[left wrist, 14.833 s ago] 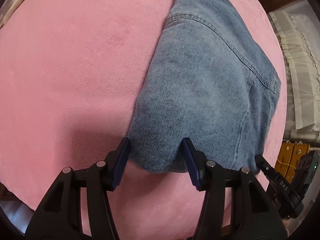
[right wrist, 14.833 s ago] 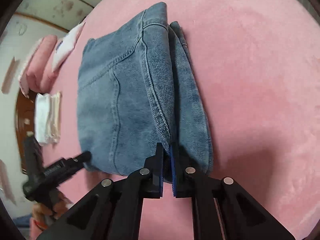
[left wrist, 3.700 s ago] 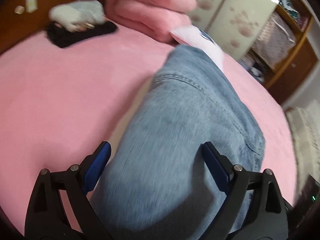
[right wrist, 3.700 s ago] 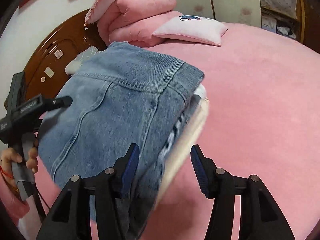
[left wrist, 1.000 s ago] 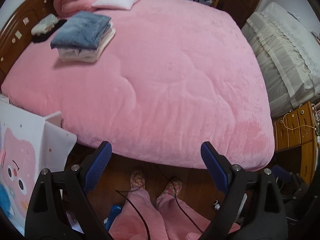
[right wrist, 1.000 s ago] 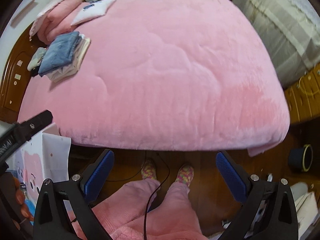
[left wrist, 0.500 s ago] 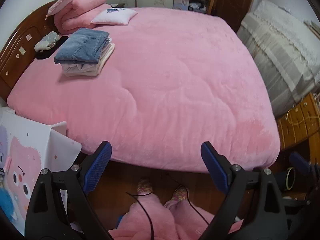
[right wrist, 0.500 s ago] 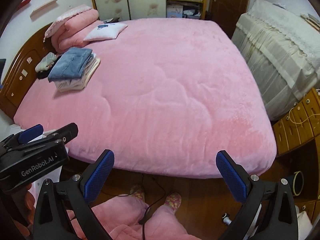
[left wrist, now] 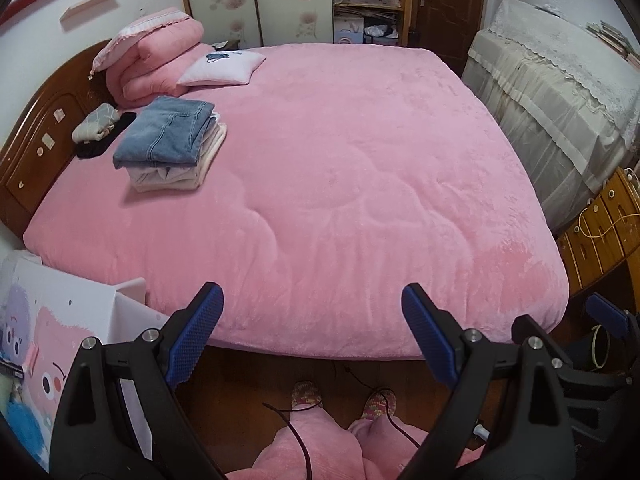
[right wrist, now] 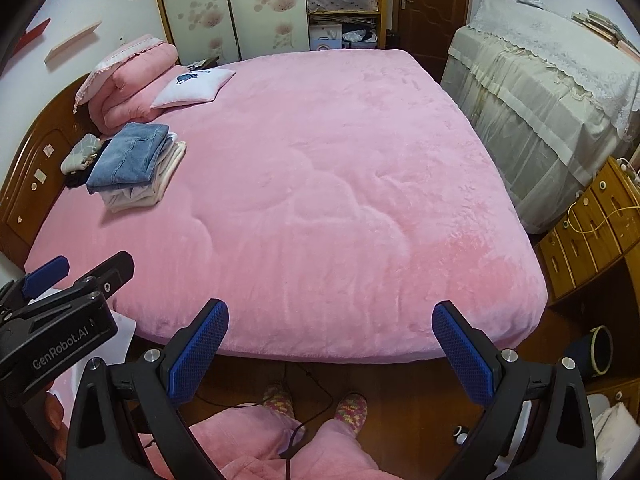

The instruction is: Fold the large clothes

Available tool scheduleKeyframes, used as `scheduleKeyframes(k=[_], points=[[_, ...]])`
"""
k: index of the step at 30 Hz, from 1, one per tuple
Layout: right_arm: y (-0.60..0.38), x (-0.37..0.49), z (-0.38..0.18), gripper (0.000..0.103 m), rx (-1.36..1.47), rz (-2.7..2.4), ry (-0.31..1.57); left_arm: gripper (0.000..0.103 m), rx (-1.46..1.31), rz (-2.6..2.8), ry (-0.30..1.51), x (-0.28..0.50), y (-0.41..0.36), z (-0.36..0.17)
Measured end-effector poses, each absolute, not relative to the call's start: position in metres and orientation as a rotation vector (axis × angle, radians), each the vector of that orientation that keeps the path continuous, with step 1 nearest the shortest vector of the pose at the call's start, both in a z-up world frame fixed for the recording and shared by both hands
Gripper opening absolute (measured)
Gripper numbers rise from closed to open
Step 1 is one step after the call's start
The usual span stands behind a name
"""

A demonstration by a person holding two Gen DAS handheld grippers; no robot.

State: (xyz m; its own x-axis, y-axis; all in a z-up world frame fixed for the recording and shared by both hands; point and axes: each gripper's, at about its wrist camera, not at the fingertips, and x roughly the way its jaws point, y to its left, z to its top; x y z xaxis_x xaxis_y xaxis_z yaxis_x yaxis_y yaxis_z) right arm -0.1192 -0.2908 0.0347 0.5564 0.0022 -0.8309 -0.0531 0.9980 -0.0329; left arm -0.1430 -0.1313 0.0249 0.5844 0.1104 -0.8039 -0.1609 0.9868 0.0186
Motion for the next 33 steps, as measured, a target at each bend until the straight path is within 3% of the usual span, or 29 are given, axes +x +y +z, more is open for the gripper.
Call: scheduleKeyframes(k=[33], points=[[-0.303,-0.079,0.005,0.103,-0.067,0.02,1.057,0.091,-0.069,0.11,1.05,-0.111,-0.118,-0.002]])
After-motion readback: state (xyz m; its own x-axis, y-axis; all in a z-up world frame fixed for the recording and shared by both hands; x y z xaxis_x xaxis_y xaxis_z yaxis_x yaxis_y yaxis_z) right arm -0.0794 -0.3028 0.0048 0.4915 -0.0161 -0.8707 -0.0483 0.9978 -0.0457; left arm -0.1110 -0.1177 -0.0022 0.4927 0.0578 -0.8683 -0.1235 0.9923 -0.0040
